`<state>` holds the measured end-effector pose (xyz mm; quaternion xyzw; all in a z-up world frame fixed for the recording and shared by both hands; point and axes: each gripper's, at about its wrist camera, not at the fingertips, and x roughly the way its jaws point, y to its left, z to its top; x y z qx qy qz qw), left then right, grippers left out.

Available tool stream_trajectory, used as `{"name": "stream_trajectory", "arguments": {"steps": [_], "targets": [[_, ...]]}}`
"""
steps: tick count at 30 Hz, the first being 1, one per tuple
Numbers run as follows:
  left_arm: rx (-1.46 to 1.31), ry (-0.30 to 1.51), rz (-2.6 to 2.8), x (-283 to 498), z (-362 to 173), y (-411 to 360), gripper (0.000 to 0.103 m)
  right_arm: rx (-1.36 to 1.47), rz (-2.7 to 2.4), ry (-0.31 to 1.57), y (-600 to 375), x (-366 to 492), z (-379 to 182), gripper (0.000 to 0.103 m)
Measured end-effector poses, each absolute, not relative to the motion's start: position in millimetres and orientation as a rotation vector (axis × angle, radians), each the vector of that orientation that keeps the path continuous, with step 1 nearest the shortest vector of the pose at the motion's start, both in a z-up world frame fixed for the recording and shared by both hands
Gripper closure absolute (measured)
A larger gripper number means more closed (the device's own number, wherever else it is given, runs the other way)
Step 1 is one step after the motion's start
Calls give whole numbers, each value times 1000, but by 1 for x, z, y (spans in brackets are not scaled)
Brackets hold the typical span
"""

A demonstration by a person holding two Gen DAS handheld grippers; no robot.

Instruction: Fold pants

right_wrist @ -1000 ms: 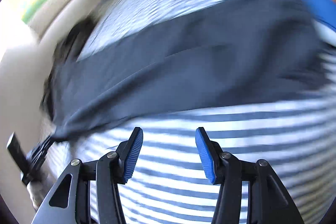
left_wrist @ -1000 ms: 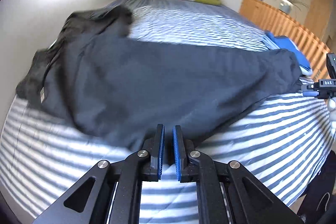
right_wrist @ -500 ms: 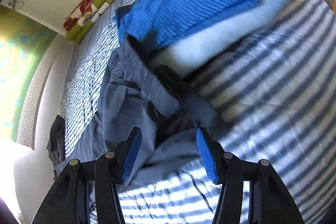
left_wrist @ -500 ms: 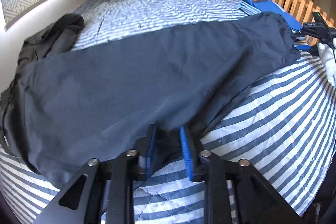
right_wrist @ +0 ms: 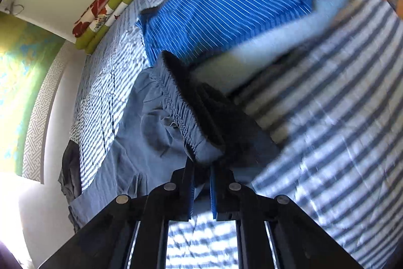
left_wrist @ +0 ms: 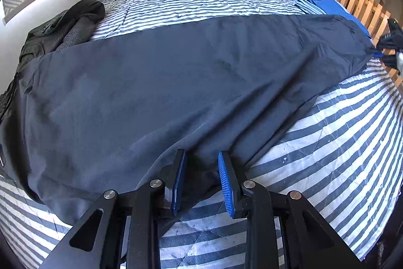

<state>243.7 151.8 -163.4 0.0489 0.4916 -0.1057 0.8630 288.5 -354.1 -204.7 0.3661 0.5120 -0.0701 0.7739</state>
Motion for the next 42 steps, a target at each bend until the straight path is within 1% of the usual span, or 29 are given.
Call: {"name": "stream_trajectory", "arguments": {"steps": [2,4,5,6,7,8,13,15,16,17,19,20,21,22,23,24,25,26,29,32,36,37,38,39,40,42], "targets": [[95,1033,-218,244,-163,153,75,700,-225,1201,-354,291,-221,86],[93,1033,-218,245,-162,153,75,704,-190,1232,-359,293,-231,79],[92,1033,-218,245,-163,154,75,693,-187,1201,-364,292,-229,71],[90,1035,-219,245,-163,153,75,674,-202,1158,-370,289,-225,60],[90,1036,-219,247,-164,154,75,651,-221,1121,-375,286,-221,53],[91,1038,-219,247,-165,153,75,629,-234,1099,-378,286,-217,43],[94,1042,-222,253,-167,152,75,587,-194,1167,-373,301,-232,42],[96,1041,-222,254,-168,152,75,580,-206,1151,-370,307,-234,33],[100,1039,-223,254,-167,152,75,583,-215,1150,-367,308,-235,32],[103,1037,-225,253,-166,152,75,589,-215,1157,-363,311,-235,32],[115,1029,-216,249,-163,153,75,584,-188,1166,-353,316,-233,42],[124,1023,-209,246,-161,153,75,555,-199,1173,-347,318,-231,55],[152,1008,-199,239,-156,153,74,524,-199,1184,-341,320,-231,66],[173,997,-191,234,-153,152,71,511,-195,1182,-339,321,-230,69],[212,977,-172,226,-149,151,62,520,-188,1183,-339,321,-231,75],[237,965,-164,221,-147,151,56,532,-192,1179,-339,322,-230,77],[271,946,-160,214,-145,151,45,545,-194,1180,-340,323,-229,78],[289,938,-156,209,-145,153,42,564,-196,1179,-342,324,-229,78],[326,967,-127,199,-148,162,42,617,-198,1186,-351,324,-227,79],[360,990,-121,189,-152,177,42,594,-198,1181,-348,323,-222,79],[512,986,-121,194,-167,179,42,602,-206,1194,-346,324,-225,79],[520,971,-140,196,-167,179,48,607,-208,1199,-347,323,-225,79],[531,988,-173,202,-169,177,70,612,-211,1203,-347,325,-226,79],[527,1001,-206,204,-169,177,85,616,-211,1202,-349,322,-226,79],[539,1025,-209,209,-171,177,98,623,-210,1203,-349,322,-226,79],[575,1045,-207,212,-170,174,100,623,-214,1198,-350,322,-222,79]]}}
